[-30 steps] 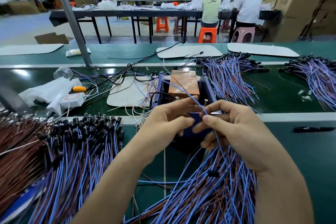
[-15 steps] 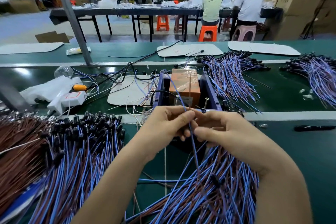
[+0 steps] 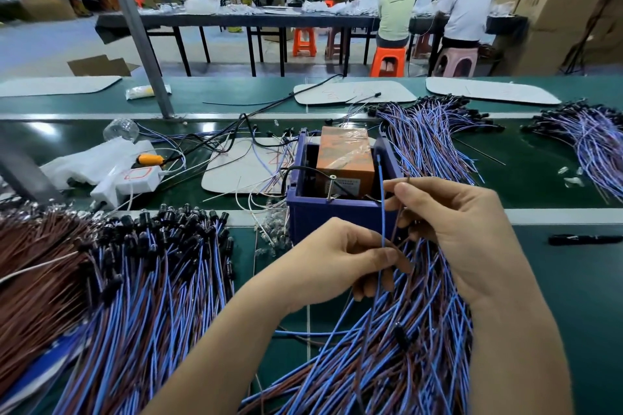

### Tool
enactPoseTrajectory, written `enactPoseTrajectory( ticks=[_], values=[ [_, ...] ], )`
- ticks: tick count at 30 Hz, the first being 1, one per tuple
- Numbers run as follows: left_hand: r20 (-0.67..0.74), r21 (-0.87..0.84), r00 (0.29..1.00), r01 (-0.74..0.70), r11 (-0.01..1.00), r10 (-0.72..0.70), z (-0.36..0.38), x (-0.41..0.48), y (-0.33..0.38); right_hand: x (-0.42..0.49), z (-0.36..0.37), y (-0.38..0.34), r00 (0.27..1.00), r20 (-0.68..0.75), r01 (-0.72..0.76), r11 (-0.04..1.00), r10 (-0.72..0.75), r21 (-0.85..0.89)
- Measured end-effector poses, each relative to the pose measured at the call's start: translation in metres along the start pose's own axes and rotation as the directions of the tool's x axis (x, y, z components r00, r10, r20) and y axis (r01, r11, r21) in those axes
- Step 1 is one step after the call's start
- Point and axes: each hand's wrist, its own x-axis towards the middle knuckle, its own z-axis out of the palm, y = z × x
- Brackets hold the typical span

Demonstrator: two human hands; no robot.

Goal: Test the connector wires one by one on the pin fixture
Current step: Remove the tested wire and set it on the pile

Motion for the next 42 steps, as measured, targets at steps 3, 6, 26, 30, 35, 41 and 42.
enactPoseTrajectory(
  ticks=[3,6,26,30,35,41,42],
  values=[
    [0.056,0.031,0.998,0.029,0.999,-0.03,-0.001,-0.001,0.001,0.0,-0.001,-0.001,1.0,0.004,0.007,1.0,-0.007,0.012],
    [0.083,0.053,0.995,0.047,0.997,-0.051,-0.001,-0.002,0.002,-0.001,0.001,-0.002,1.0,0.019,0.005,0.999,-0.005,0.033],
    [0.143,0.149,0.981,0.113,0.982,-0.134,0.003,-0.002,0.001,0.0,-0.008,-0.002,0.999,-0.001,0.04,0.993,-0.041,0.112],
    [0.229,0.183,0.962,0.107,0.977,-0.148,0.005,-0.002,0.001,0.001,-0.014,0.001,0.988,-0.124,0.101,0.99,-0.088,0.103],
    [0.008,0.001,0.997,0.077,0.997,-0.077,0.004,0.002,-0.001,0.006,-0.015,0.007,0.99,-0.134,-0.039,0.998,0.033,-0.048],
    [-0.099,-0.161,0.995,0.008,0.987,-0.024,0.003,0.004,-0.002,-0.001,-0.005,0.002,0.985,0.123,-0.1,0.981,0.121,-0.165],
    [-0.092,-0.176,0.995,0.012,0.984,-0.029,0.004,0.004,-0.002,-0.001,-0.003,0.003,0.987,0.119,-0.09,0.982,0.11,-0.165]
  ],
)
